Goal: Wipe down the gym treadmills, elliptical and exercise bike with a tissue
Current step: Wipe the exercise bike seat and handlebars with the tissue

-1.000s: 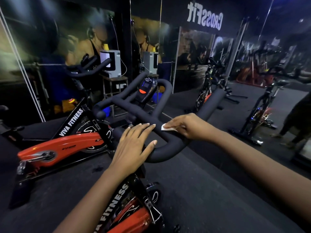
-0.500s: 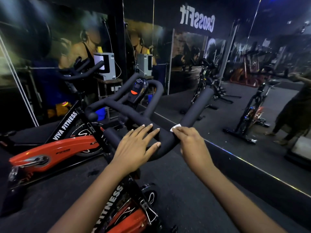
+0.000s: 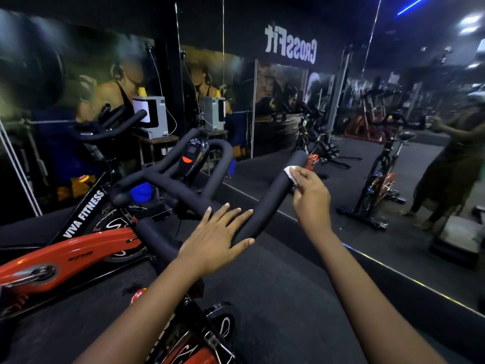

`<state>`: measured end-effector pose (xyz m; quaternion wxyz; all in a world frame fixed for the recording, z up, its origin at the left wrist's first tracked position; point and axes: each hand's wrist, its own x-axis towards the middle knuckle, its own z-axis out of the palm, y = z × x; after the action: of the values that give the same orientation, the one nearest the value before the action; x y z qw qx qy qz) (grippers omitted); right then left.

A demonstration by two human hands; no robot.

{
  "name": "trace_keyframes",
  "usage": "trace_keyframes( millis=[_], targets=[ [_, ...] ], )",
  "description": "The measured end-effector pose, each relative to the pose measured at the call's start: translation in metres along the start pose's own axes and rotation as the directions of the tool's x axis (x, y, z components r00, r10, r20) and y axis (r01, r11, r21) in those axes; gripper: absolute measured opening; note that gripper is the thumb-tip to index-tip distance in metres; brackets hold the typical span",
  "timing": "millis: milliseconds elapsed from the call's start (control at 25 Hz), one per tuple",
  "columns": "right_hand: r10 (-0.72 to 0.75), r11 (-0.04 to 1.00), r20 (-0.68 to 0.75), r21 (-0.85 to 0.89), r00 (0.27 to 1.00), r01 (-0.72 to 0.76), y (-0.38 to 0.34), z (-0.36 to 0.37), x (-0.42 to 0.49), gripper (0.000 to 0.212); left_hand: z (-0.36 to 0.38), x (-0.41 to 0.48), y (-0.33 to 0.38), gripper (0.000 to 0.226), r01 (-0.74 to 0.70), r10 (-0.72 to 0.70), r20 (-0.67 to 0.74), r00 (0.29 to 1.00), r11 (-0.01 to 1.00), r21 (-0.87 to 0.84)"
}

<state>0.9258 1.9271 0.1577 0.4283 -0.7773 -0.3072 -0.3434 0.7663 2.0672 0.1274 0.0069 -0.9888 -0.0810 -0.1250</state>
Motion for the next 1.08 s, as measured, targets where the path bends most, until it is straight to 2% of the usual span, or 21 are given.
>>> trace_keyframes(
  millis=[200,360,480,560,640,760,920,1000,1080],
  targets=[
    [-0.096,0.994,-0.04,0.051,0.995,0.098,-0.012,0.012,-0.062,0.055,-0.001,0.0,0.003,0.086,0.01,-0.011,-0.023,1.0,1.0,-0.01],
    [-0.188,0.975,0.01,0.12,0.982,0.185,-0.024,0.013,-0.113,0.056,-0.002,0.0,0.004,0.085,0.015,-0.016,-0.025,1.0,0.999,-0.031],
    [-0.166,0.967,-0.025,0.189,0.986,0.168,-0.011,0.0,-0.081,0.053,-0.003,-0.002,0.005,0.086,0.011,-0.011,-0.034,0.999,1.0,-0.012],
    [-0.081,0.984,-0.114,0.147,0.99,0.097,0.003,-0.006,-0.029,0.048,-0.004,-0.002,0.006,0.087,0.012,-0.013,-0.04,0.999,1.0,-0.006],
    [-0.071,0.995,-0.132,0.057,0.989,0.079,0.011,-0.008,0.013,0.042,-0.003,-0.001,0.006,0.093,0.006,-0.006,-0.054,0.999,1.0,-0.005],
    [-0.157,0.986,-0.061,-0.059,0.986,0.154,0.011,0.0,0.022,0.041,-0.001,-0.001,0.005,0.106,0.008,-0.008,-0.067,0.998,1.0,0.0],
    [-0.324,0.943,-0.006,-0.076,0.946,0.323,0.005,0.003,-0.025,0.048,0.0,-0.001,0.007,0.089,0.021,-0.021,-0.086,0.996,1.0,-0.005],
    [-0.384,0.919,0.112,-0.053,0.917,0.391,0.0,0.003,-0.049,0.053,-0.001,-0.001,0.008,0.086,0.024,-0.024,-0.09,0.996,1.0,0.004],
    [-0.488,0.862,0.244,-0.021,0.838,0.507,-0.003,-0.004,-0.053,0.051,-0.001,-0.002,0.008,0.087,0.026,-0.024,-0.089,0.996,1.0,0.015]
  ],
)
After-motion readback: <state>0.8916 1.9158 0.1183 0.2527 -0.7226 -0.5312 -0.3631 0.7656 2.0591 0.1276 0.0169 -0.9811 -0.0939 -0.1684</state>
